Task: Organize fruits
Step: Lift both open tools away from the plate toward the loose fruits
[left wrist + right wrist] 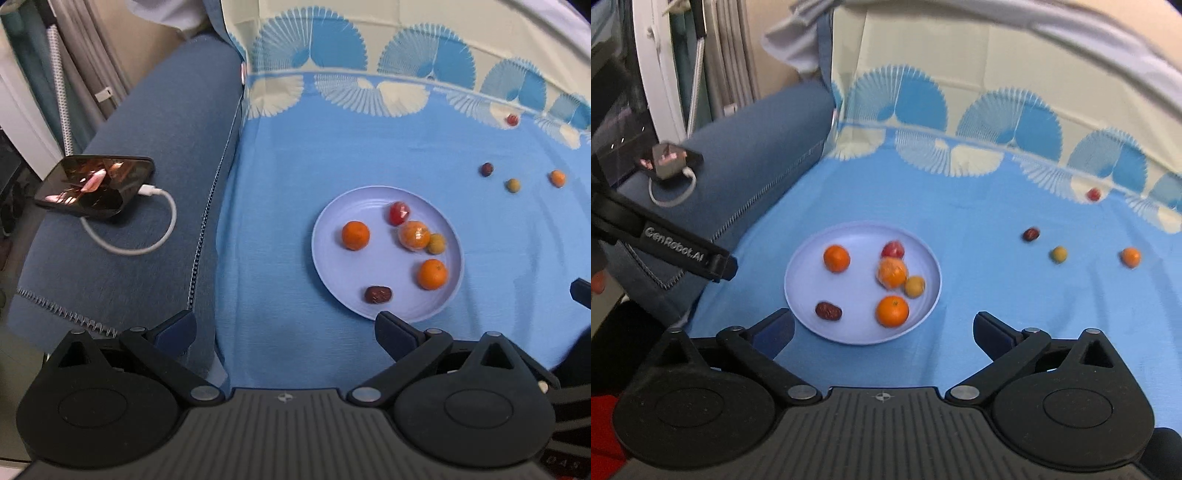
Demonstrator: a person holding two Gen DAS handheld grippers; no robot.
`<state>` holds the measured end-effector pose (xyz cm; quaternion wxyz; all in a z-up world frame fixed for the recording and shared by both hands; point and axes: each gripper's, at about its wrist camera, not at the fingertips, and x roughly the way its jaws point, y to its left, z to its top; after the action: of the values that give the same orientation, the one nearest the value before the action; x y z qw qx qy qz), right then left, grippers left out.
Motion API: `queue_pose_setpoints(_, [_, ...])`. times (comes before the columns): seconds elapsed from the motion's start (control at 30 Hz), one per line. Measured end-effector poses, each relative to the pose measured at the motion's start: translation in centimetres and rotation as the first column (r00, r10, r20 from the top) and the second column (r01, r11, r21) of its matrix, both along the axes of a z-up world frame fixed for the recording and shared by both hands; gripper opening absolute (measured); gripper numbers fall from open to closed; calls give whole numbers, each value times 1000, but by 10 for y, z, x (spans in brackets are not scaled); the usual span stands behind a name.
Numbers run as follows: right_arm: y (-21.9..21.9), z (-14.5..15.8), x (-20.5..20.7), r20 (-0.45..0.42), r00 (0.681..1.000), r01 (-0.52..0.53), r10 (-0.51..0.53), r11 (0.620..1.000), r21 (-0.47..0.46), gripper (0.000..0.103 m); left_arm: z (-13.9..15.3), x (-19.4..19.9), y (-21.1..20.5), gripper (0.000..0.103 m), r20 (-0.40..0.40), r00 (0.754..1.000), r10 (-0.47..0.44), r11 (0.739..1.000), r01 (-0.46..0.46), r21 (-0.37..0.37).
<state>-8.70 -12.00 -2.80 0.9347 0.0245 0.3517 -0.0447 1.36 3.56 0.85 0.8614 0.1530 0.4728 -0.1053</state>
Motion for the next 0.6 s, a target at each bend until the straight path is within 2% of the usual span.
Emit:
queue_pose_setpoints(0.23, [11,28,-44,113,994,10,-4,999,-49,102,10,-41,-7,103,14,999,-41,999,42,-33])
queue_pose_setpoints(0.6, [13,49,-77,205,978,56,-40,996,-71,102,40,-76,-12,103,109,991,-79,995,85,-54])
